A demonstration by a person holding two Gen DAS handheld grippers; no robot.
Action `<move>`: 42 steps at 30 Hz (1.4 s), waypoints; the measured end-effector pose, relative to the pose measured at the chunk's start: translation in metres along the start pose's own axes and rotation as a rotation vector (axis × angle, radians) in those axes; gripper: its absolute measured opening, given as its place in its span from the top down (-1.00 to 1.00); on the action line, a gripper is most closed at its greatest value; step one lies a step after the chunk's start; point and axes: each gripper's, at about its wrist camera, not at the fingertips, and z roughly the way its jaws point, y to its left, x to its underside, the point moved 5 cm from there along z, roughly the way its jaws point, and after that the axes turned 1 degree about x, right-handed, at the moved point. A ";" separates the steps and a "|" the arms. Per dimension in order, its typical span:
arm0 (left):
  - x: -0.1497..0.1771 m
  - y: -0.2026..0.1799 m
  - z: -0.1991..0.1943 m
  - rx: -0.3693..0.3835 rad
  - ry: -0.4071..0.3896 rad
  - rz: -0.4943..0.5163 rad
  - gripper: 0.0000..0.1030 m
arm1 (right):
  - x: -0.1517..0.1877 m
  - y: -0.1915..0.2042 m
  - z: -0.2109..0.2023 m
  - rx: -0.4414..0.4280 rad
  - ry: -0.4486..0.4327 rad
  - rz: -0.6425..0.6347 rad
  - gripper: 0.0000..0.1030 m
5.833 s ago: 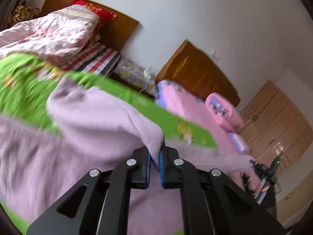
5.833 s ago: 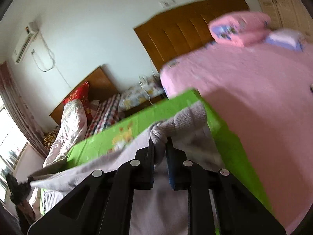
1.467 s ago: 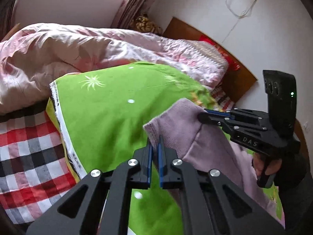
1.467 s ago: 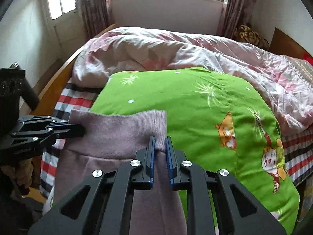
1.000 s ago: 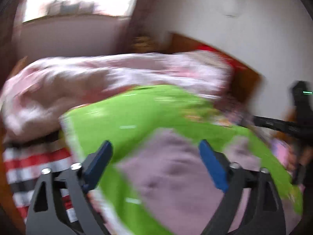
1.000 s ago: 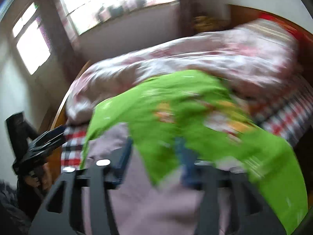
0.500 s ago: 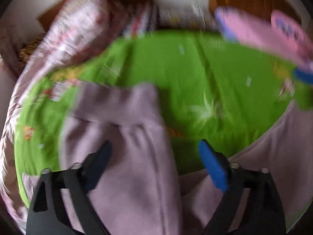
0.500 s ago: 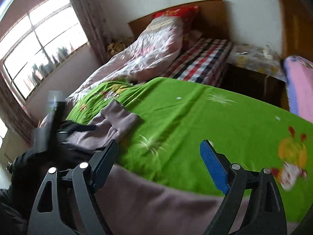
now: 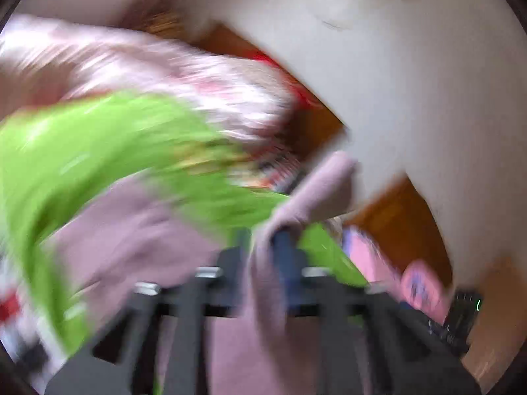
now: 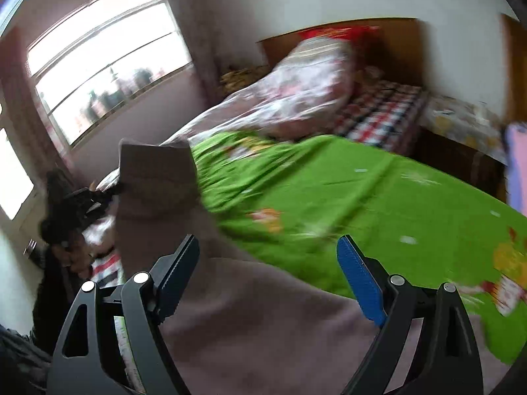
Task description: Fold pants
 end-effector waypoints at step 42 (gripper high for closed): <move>0.007 0.005 -0.013 -0.031 -0.099 0.034 0.83 | -0.086 0.192 0.228 -0.348 0.231 -0.393 0.67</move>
